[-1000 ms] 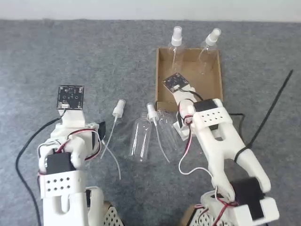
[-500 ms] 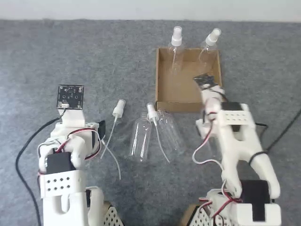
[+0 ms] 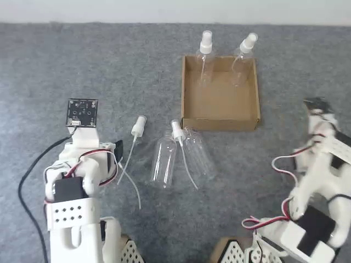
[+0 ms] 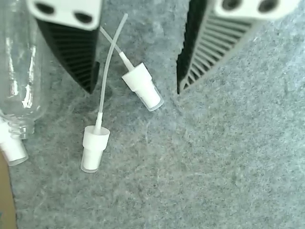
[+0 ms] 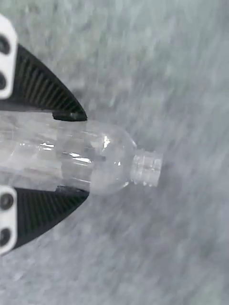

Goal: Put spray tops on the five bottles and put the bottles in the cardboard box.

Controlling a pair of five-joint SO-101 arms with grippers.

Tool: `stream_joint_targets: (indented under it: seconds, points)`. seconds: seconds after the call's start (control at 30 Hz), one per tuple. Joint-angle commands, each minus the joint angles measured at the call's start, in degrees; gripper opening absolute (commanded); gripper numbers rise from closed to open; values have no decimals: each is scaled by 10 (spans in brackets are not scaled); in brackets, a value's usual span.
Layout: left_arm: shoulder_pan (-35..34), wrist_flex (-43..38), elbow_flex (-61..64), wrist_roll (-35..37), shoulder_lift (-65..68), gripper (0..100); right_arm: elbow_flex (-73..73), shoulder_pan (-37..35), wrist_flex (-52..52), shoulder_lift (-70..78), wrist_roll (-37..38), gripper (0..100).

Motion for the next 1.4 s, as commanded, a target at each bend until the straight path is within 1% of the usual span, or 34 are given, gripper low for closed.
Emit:
stream_joint_targets:
  seconds: [0.0, 0.1, 0.17, 0.27, 0.37, 0.47, 0.57, 0.7, 0.87, 1.03, 1.1, 1.23, 1.37]
  points:
    - [-4, 2, -50, 0, 54, 242, -24, 30, -31, -3, 11, 67]
    - [-4, 21, -102, 1, 139, 242, -4, 29, -50, -3, 11, 69]
    - [-4, 35, -133, 1, 187, 242, 4, 30, -56, -3, 11, 94]
    - [-4, 47, -167, 1, 231, 242, 6, 31, -51, -3, 11, 173]
    - [-4, 46, -168, 2, 244, 242, 13, 30, -51, -6, 11, 250]
    - [-4, 43, -162, 2, 252, 240, 16, 30, -50, -8, 11, 288]
    - [-4, 34, -167, 6, 286, 239, 18, 29, -48, -10, 11, 289]
    - [-4, 10, -186, 39, 364, 239, 14, 26, -33, -12, 13, 289]
    - [-4, -3, -221, 81, 442, 239, 12, 26, -1, -47, 62, 290]
    - [-4, -50, -224, 110, 500, 239, 20, 28, 47, -106, 93, 292]
    - [-4, -62, -225, 116, 519, 224, 35, 28, 58, -130, 105, 292]
    - [-4, -83, -225, 119, 544, 169, 84, 28, 54, -188, 109, 292]
    - [-4, -93, -225, 119, 558, 170, 129, 27, 29, -249, 106, 292]
